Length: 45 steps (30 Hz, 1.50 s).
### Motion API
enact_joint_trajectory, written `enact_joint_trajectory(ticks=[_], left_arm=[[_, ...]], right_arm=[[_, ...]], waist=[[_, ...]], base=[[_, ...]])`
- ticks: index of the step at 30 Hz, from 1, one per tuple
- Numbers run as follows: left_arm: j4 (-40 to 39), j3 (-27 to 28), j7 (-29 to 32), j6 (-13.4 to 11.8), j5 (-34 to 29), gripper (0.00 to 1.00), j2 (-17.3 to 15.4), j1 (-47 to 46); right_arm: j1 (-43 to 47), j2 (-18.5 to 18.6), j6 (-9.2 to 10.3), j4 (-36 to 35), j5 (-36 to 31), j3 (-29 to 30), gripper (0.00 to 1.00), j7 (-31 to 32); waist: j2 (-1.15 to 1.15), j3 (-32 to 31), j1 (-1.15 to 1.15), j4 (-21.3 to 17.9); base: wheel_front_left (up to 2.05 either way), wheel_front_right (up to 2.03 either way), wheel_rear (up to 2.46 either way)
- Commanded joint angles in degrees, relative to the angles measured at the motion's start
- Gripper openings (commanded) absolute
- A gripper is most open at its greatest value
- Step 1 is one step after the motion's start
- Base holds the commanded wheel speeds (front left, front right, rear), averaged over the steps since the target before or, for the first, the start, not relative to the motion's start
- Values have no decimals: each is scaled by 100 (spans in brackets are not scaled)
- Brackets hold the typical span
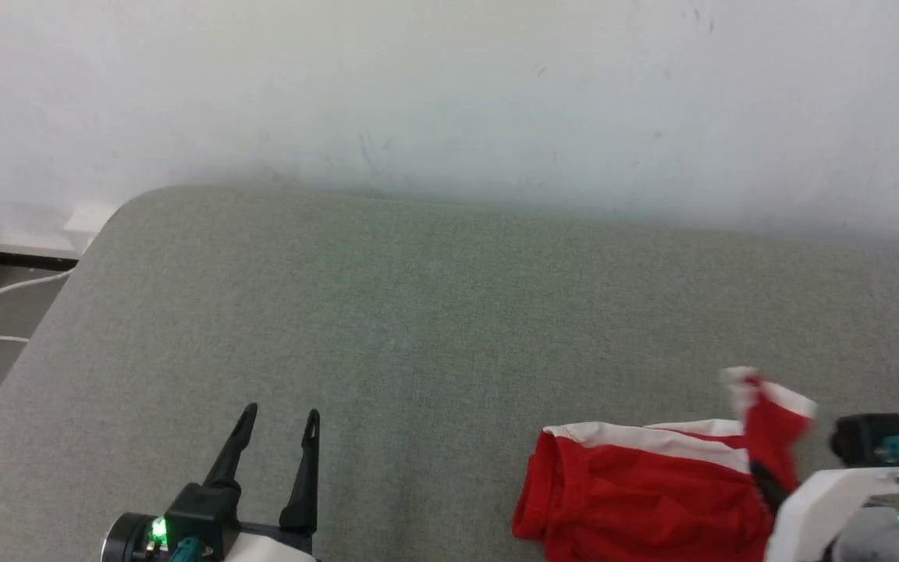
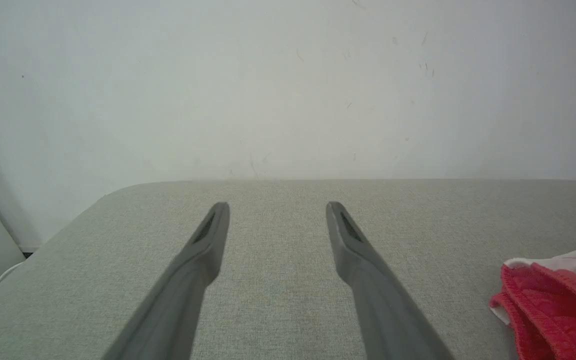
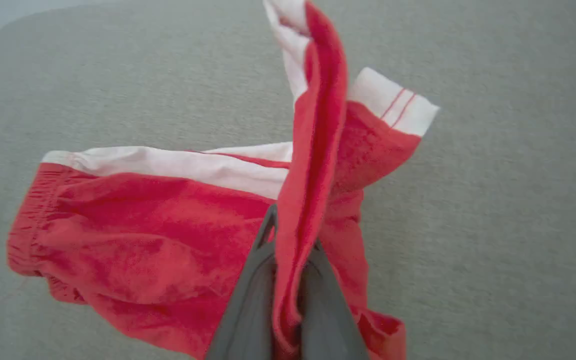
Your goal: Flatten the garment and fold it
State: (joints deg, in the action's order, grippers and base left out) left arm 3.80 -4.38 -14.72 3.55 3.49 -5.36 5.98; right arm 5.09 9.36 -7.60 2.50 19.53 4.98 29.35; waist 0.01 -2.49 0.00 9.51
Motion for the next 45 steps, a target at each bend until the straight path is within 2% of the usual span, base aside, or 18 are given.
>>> enact_joint_trajectory(ticks=[1,6,11,16,23,24,25,33,37,41,45], left_arm=[[0,19,-28,40,-41,100,26,50],[-10,-2,-28,72,-55,100,50,55],[-7,-25,-28,99,-75,100,66,65],[5,-12,-28,123,-79,100,70,58],[23,-42,-28,151,-93,100,89,-44],[29,-45,-28,153,-92,100,93,-65],[32,-47,-28,155,-90,100,97,-86],[89,-82,-28,162,-96,100,132,-216],[146,-94,-28,164,-101,100,143,-265],[172,-68,-28,172,-104,100,133,-236],[128,-29,-28,174,-91,100,127,-178]], right_arm=[[46,-66,11,-140,72,-116,0,51],[92,-336,11,-609,336,-742,0,293],[0,-510,11,-641,371,-1212,0,328],[-149,-596,11,-361,344,-1470,0,157],[-482,-627,11,401,150,-1760,0,-153],[-546,-627,11,519,86,-1817,42,-200],[-605,-623,11,644,24,-1866,100,-240],[-1069,-412,11,1639,-230,-2563,100,-397],[-1248,-345,11,1947,-93,-2873,100,-521],[-1432,-226,11,1878,164,-3036,100,-667],[-1618,36,11,1407,379,-3005,100,-801]], waist=[[-1,-18,0,9],[-1,-25,0,102],[-1,-4,0,265],[-1,26,0,407],[-1,209,0,554],[-1,245,0,567],[-1,280,0,575],[-1,428,0,566],[-1,336,0,492],[-1,174,0,342],[-1,12,0,129]], base=[[0,0,0],[0,0,0],[0,0,0],[0,0,0],[0,0,0],[0,0,0],[0,0,0],[0,0,0],[0,0,0],[0,0,0],[0,0,0]])
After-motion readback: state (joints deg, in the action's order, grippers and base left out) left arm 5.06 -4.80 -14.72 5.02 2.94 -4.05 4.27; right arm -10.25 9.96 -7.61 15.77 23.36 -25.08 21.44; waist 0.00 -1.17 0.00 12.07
